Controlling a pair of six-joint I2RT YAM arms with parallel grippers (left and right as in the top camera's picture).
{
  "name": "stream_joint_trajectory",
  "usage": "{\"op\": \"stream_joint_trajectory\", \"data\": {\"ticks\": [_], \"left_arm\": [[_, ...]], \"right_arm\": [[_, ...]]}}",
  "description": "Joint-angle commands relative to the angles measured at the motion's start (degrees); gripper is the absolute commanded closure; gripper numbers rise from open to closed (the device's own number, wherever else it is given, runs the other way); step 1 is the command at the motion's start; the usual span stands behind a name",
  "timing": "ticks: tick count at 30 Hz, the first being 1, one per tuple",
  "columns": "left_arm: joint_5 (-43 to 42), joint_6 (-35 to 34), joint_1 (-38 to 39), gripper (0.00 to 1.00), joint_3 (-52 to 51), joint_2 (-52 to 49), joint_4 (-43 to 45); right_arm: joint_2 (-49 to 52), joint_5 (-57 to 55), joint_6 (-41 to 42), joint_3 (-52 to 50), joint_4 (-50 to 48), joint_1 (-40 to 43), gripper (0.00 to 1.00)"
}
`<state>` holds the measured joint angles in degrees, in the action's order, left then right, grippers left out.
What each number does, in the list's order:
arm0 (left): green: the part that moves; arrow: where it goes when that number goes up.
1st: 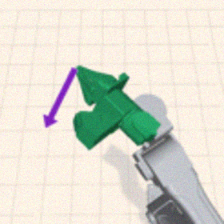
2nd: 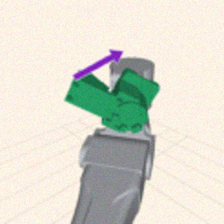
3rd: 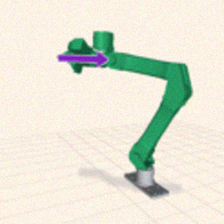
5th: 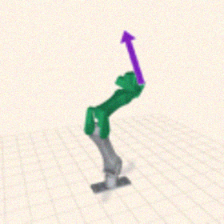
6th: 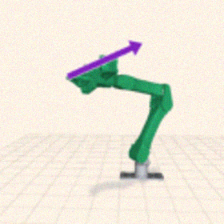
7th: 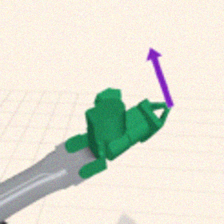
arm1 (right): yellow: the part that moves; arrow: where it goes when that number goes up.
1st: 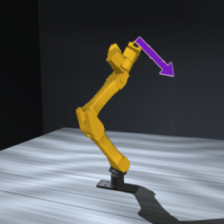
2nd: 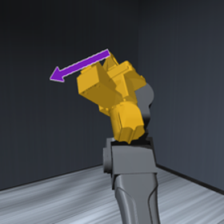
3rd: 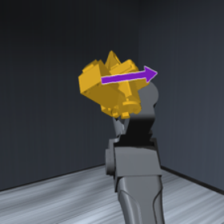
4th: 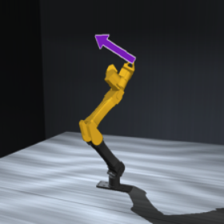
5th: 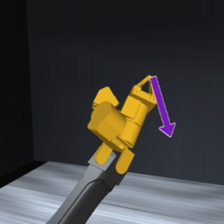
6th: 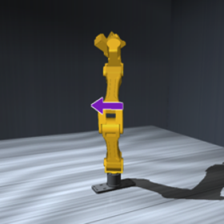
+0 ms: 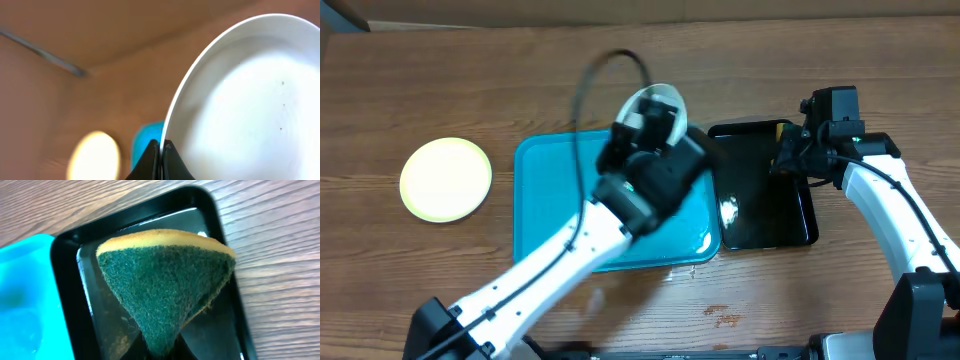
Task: Clean dirty plates on tray and stack at the side
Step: 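Carry the white plate left onto the yellow plate stack, left gripper, then open the left gripper to release the white plate on the stack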
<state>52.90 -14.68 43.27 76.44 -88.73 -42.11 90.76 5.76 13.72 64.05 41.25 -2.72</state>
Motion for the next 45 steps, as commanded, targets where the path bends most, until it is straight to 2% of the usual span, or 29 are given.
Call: {"op": "stream_joint_trajectory", "data": {"ticks": [1, 6, 10, 17, 22, 28, 36, 41, 45], "left_arm": [[-23.93, -7.65, -10.23, 0.96, 1.05, 0.92, -1.22], [-47.25, -8.11, -28.79, 0.96, 1.05, 0.92, -3.52], [-58.01, -8.13, -43.32, 0.96, 1.05, 0.90, -4.92], [-59.32, -8.26, -65.07, 0.96, 1.03, 0.90, -6.99], [-57.88, -9.92, -75.43, 0.96, 0.61, 0.15, -6.80], [-54.47, -10.19, -80.35, 0.96, 0.59, -5.05, -6.84], [-52.72, -10.21, -80.85, 0.96, 0.59, -13.97, -4.13], [-52.26, -10.19, -80.87, 0.96, 0.59, -14.73, -2.60], [-50.84, -10.19, -80.91, 0.96, 0.59, -14.73, -2.71]], "right_arm": [[-0.07, 2.47, -0.28, -0.02, 0.20, -0.87, 0.96], [0.37, 1.77, -0.39, -2.16, -1.44, -3.58, 0.96], [1.88, 1.33, -0.46, -5.49, -4.79, -5.11, 0.93], [6.62, 0.74, -0.48, -8.52, -9.22, -5.31, 0.93], [8.83, 0.74, -0.48, -8.52, -10.80, -5.31, 0.93], [9.03, 0.76, -0.46, -8.52, -12.33, -5.31, 0.92], [9.03, 0.74, -0.48, -8.52, -12.22, -5.31, 0.89], [9.03, 0.76, -0.48, -8.52, -12.00, -5.31, 0.86], [9.03, 0.74, -0.48, -8.52, -11.87, -5.31, 0.80]]}}
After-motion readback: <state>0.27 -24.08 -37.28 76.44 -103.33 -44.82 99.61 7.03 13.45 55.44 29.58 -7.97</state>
